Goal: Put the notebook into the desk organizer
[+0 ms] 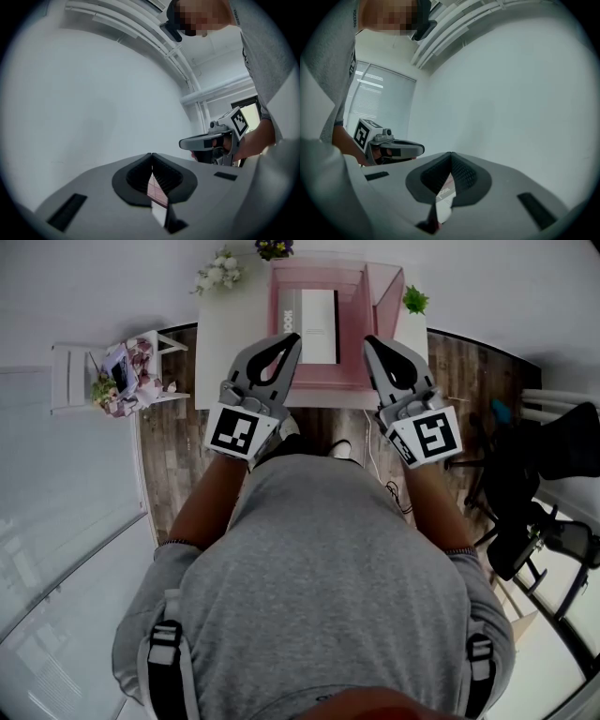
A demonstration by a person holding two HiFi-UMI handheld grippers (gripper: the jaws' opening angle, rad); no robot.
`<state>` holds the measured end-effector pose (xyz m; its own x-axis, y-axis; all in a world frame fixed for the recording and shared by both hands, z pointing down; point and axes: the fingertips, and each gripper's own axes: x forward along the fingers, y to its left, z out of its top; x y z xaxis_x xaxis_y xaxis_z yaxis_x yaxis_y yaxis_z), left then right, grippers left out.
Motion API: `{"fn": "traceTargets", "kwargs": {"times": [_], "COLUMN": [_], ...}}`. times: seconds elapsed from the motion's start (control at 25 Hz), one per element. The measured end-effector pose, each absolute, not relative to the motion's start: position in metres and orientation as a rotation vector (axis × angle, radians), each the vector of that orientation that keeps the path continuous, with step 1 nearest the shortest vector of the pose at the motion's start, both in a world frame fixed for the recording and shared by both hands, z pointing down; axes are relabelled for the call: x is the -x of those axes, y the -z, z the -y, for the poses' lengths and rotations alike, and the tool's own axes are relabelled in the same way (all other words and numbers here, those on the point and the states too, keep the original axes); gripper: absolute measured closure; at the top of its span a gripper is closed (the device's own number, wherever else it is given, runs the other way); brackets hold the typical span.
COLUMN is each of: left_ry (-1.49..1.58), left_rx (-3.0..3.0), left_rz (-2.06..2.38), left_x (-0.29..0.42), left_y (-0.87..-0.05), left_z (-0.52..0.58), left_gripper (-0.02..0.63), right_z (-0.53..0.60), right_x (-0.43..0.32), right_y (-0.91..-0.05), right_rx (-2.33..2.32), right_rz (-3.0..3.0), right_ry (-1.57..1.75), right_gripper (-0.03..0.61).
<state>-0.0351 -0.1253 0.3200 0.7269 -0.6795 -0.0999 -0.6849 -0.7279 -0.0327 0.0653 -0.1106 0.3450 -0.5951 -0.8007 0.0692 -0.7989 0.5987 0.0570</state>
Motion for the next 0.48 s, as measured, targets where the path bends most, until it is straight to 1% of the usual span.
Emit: {"fn": "traceTargets", "kwargs": {"times": [0.48], "left_ry": [-0.135], "left_rx": [2.837], "left_rz": [-1.161], "left_x": [0.0403], "left_y": [-0.3183], "left_z": [0.1171], "left_gripper": [0.594], "right_z": [0.1041], "right_x": [-0.0646], "right_y": [-0.3403], "right_rx": [-1.363], "right_rz": [2.74], "right_ry": [0.057], "right_gripper": [0.572]}}
